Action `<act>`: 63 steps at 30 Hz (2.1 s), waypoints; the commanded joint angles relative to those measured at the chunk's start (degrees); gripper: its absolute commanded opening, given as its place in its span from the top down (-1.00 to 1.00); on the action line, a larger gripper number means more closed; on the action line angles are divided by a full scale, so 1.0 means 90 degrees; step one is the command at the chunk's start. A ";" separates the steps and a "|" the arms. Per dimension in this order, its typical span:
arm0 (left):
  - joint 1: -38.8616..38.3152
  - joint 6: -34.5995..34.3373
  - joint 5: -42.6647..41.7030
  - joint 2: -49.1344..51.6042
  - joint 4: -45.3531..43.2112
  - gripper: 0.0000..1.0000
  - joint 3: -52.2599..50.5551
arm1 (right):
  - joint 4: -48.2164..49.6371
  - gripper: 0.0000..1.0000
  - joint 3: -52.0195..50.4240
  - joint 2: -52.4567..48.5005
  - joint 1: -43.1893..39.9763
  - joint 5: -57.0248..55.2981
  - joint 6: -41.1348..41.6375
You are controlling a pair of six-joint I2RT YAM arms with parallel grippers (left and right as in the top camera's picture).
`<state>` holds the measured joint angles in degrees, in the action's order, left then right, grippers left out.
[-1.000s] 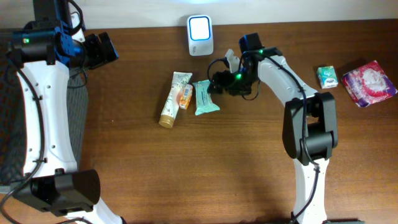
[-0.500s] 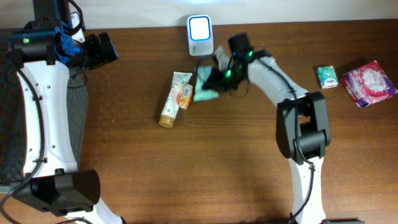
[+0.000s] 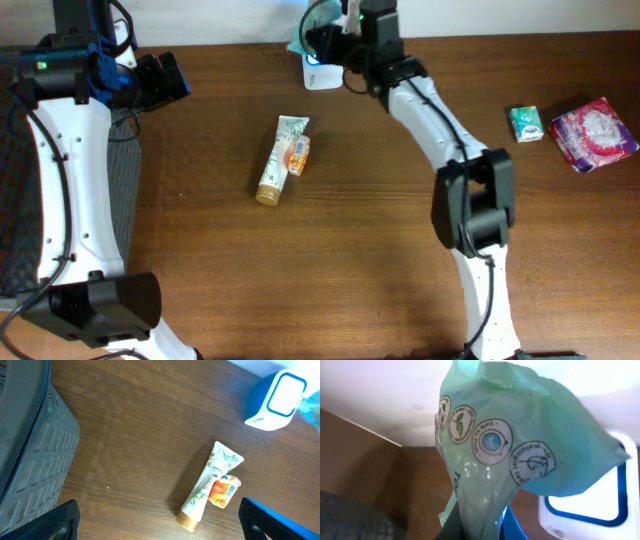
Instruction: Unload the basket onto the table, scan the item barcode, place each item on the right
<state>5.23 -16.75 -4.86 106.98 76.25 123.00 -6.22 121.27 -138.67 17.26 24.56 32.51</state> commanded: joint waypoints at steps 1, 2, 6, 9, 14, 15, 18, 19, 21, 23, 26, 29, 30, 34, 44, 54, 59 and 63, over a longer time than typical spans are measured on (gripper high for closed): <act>0.0022 0.0010 0.0022 -0.0027 -0.0007 -0.99 0.0058 | 0.0270 0.92 0.0056 -0.0359 -0.0005 -0.0311 0.0112; 0.0022 0.0010 0.0022 -0.0027 -0.0007 -0.98 0.0058 | 0.0226 0.92 0.0056 -0.0362 -0.0007 -0.0372 0.0112; 0.0022 0.0010 0.0022 -0.0027 -0.0007 -0.98 0.0058 | 0.0058 0.92 0.0056 -0.0362 -0.0007 -0.0452 0.0114; 0.0022 0.0010 0.0022 -0.0027 -0.0007 -0.98 0.0058 | -0.0597 0.92 0.0056 -0.0362 0.0000 -0.0478 0.0114; 0.0022 0.0010 0.0022 -0.0027 -0.0007 -0.98 0.0058 | -0.0753 0.92 0.0056 -0.0362 -0.0002 -0.0352 0.0112; 0.0022 0.0010 0.0022 -0.0027 -0.0007 -0.98 0.0058 | -0.0733 0.92 0.0056 -0.0359 -0.0002 -0.0350 0.0112; 0.0022 0.0010 0.0024 -0.0027 -0.0007 -0.98 0.0058 | -0.0741 0.92 0.0056 -0.0362 0.0015 -0.0231 0.0112; 0.0022 0.0010 0.0022 -0.0027 -0.0007 -0.98 0.0058 | -0.0753 0.92 0.0056 -0.0362 0.0032 -0.0238 0.0109; 0.0022 0.0010 0.0022 -0.0027 -0.0007 -0.98 0.0058 | -0.0602 0.92 0.0061 -0.0260 -0.0056 -0.0236 0.0109; 0.0022 0.0012 0.0022 -0.0027 -0.0007 -0.98 0.0058 | -0.0554 0.92 0.0063 -0.0044 -0.0253 -0.0240 0.0109; 0.0022 0.0010 0.0022 -0.0027 -0.0007 -0.98 0.0058 | -0.1044 0.92 0.0063 0.0498 -0.0962 -0.0308 0.0112; 0.0022 0.0010 0.0024 -0.0027 -0.0007 -0.98 0.0058 | -0.2684 0.92 0.0063 0.0811 -0.2147 -0.0425 0.0112; 0.0022 0.0012 0.0022 -0.0027 -0.0007 -0.98 0.0058 | -0.3271 0.92 0.0063 0.0814 -0.2526 -0.0435 0.0109; 0.0022 0.0010 0.0022 -0.0027 -0.0007 -0.98 0.0058 | -0.5319 0.90 0.0056 0.0794 -0.3995 -0.1161 -0.0236; 0.0022 0.0012 0.0022 -0.0027 -0.0007 -0.98 0.0058 | -0.6579 -0.40 0.0063 0.0882 -0.5166 -0.0379 -0.1829; 0.0022 0.0012 0.0022 -0.0027 -0.0007 -0.98 0.0058 | -0.7878 -0.40 -0.0109 0.1285 -0.3043 0.2113 -0.3922; 0.0022 0.0010 0.0022 -0.0027 -0.0007 -0.98 0.0058 | -0.6836 -0.39 -0.0495 0.1253 -0.1081 0.0889 -0.3167; 0.0022 0.0010 0.0022 -0.0027 -0.0007 -0.99 0.0058 | -0.5433 -0.37 -0.0767 0.1098 0.0168 -0.0189 -0.1282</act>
<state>5.23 -16.73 -4.86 106.98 76.29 123.00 -58.54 115.66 -128.64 14.24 30.76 10.59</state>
